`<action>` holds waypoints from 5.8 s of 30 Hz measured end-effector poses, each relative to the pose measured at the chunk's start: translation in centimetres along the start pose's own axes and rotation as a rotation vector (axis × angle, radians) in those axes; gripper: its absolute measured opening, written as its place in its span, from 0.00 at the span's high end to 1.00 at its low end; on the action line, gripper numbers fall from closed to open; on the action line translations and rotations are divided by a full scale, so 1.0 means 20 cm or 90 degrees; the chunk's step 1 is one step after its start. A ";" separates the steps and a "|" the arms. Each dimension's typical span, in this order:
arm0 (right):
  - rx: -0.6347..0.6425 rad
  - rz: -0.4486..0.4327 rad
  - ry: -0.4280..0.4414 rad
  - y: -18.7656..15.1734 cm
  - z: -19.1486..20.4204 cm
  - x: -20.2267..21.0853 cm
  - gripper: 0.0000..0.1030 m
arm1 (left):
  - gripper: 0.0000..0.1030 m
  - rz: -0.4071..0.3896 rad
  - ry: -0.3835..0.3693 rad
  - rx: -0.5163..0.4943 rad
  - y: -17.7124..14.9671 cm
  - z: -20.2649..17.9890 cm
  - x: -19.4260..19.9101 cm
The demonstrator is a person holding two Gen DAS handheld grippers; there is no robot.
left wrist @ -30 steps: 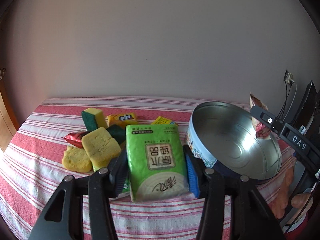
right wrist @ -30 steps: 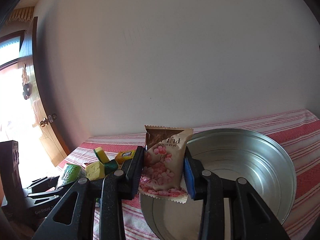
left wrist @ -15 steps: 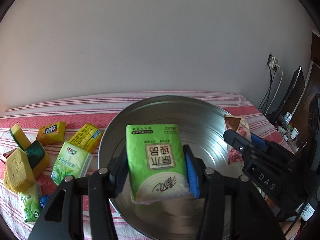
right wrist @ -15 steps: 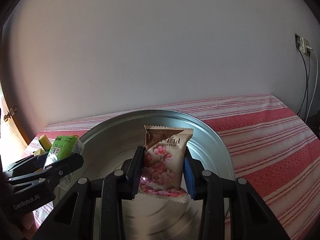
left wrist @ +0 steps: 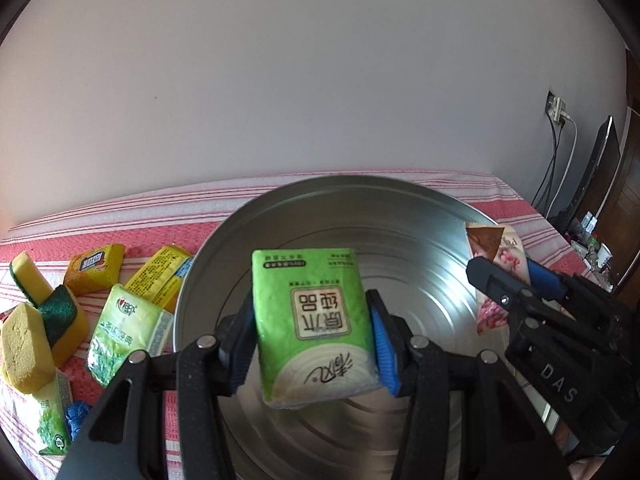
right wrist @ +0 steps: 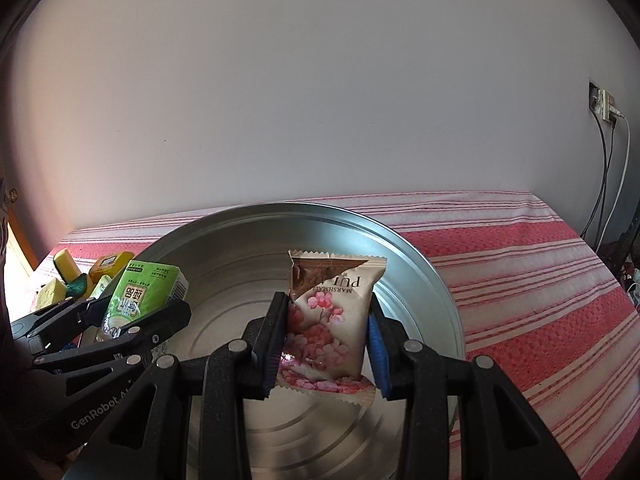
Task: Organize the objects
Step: 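Open both tools to drop the tissue pack and candy packet into the tin, then move both tools back toward the pile of objects, then grasp the blue cloth with the right tool while the left tool grasps a green tissue pack, then carry the blue cloth and tissue pack with both tools over the tin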
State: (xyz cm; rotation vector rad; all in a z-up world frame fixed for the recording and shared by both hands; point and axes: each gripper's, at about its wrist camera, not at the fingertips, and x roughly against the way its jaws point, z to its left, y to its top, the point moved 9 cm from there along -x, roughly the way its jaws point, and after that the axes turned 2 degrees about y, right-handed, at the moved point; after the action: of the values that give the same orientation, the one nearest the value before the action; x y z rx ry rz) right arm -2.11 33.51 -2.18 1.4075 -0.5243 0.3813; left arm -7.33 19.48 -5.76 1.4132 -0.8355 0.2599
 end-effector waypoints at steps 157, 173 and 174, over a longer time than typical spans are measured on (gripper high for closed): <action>0.047 -0.095 0.275 -0.01 0.97 0.32 0.68 | 0.49 -0.044 0.205 0.139 -0.23 0.88 0.60; 0.000 -0.116 0.154 0.06 0.56 0.26 0.68 | 0.49 -0.067 0.132 0.060 -0.03 0.49 0.40; 0.002 -0.117 0.147 0.06 0.54 0.26 0.68 | 0.49 -0.068 0.130 0.057 -0.03 0.47 0.40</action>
State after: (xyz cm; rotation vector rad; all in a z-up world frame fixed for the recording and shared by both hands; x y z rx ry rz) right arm 0.19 22.67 2.56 1.3797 -0.2046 0.3905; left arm -4.83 8.13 -1.66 1.4816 -0.5849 0.3569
